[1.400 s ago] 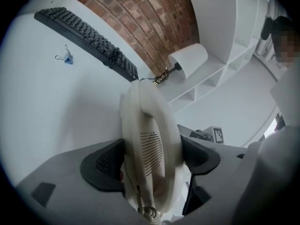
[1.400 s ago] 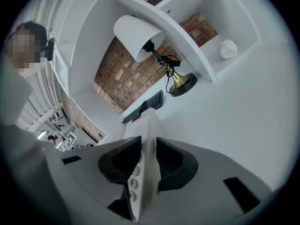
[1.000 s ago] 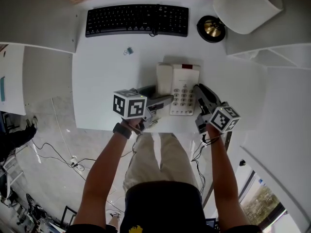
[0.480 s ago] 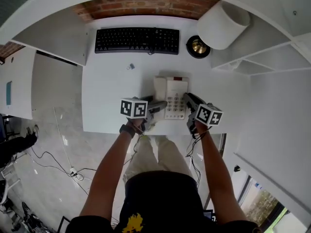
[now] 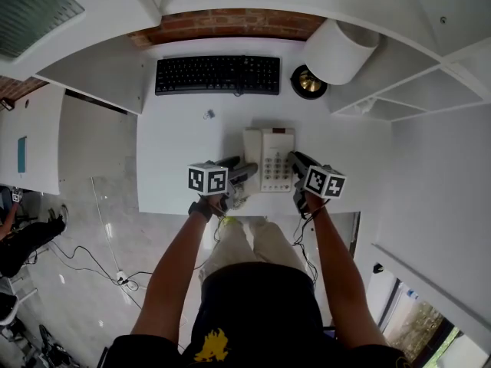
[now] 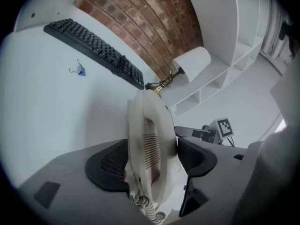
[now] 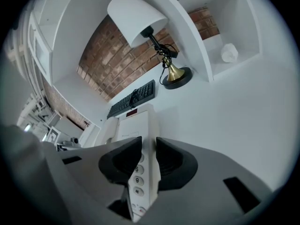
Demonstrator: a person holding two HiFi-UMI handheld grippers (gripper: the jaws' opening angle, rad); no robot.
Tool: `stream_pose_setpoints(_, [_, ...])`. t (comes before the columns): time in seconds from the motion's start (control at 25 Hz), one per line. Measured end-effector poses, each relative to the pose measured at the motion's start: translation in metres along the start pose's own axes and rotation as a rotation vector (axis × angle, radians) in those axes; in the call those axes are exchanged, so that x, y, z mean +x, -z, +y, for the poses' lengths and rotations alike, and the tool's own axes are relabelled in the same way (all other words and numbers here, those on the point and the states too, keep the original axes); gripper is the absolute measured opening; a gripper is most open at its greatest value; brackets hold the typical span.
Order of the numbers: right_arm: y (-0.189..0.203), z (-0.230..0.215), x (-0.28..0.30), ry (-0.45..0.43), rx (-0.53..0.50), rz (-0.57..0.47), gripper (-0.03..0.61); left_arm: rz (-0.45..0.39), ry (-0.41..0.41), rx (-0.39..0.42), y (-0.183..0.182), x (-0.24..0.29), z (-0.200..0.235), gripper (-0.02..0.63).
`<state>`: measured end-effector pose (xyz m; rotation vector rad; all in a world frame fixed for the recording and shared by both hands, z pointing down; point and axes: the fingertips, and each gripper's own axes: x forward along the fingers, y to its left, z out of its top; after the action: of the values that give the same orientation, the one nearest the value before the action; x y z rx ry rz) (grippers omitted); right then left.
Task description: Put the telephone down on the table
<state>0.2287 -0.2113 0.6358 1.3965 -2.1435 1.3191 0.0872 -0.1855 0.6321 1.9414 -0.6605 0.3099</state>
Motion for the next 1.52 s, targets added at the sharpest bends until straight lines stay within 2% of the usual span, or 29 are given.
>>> stream_pose_setpoints(0.04, [-0.001, 0.001, -0.003, 0.021, -0.040, 0.000, 0.082, -0.003, -0.010, 0.018, -0.001, -0.002, -0.003, 0.329])
stream_pose_setpoints(0.16, [-0.009, 0.005, -0.013, 0.092, -0.140, -0.050, -0.002, -0.010, -0.048, 0.087, -0.002, -0.007, -0.012, 0.240])
stream_pose_setpoints(0.28, [-0.014, 0.025, -0.017, 0.076, -0.193, -0.102, -0.003, -0.027, -0.106, 0.196, -0.003, -0.009, -0.020, 0.189])
stream_pose_setpoints(0.36, [-0.011, 0.040, -0.015, 0.064, -0.276, -0.096, -0.003, -0.043, -0.154, 0.248, -0.004, -0.011, -0.022, 0.164])
stream_pose_setpoints(0.48, [-0.004, 0.060, -0.014, 0.052, -0.370, -0.084, -0.003, -0.069, -0.199, 0.249, -0.002, -0.013, -0.023, 0.153])
stream_pose_setpoints(0.6, [-0.002, 0.070, -0.015, 0.050, -0.392, -0.096, -0.003, -0.084, -0.246, 0.269, -0.003, -0.016, -0.023, 0.141])
stream_pose_setpoints(0.68, [-0.003, 0.072, -0.019, 0.054, -0.389, -0.105, -0.003, -0.103, -0.298, 0.292, -0.005, -0.024, -0.021, 0.091])
stream_pose_setpoints(0.72, [-0.003, 0.073, -0.021, 0.055, -0.384, -0.109, -0.003, -0.120, -0.323, 0.301, -0.008, -0.030, -0.021, 0.018])
stream_pose_setpoints(0.84, [-0.009, 0.077, -0.029, 0.053, -0.374, -0.131, -0.003, -0.168, -0.343, 0.302, -0.018, -0.048, -0.024, 0.017])
stream_pose_setpoints(1.2, [-0.035, 0.110, -0.054, 0.044, -0.421, -0.229, -0.003, -0.297, -0.397, 0.379, -0.050, -0.090, -0.039, 0.017])
stream_pose_setpoints(1.36, [-0.052, 0.123, -0.062, 0.039, -0.427, -0.285, -0.003, -0.381, -0.425, 0.434, -0.070, -0.106, -0.053, 0.017])
stream_pose_setpoints(1.52, [-0.072, 0.137, -0.073, 0.038, -0.432, -0.344, -0.003, -0.435, -0.416, 0.483, -0.088, -0.121, -0.070, 0.017])
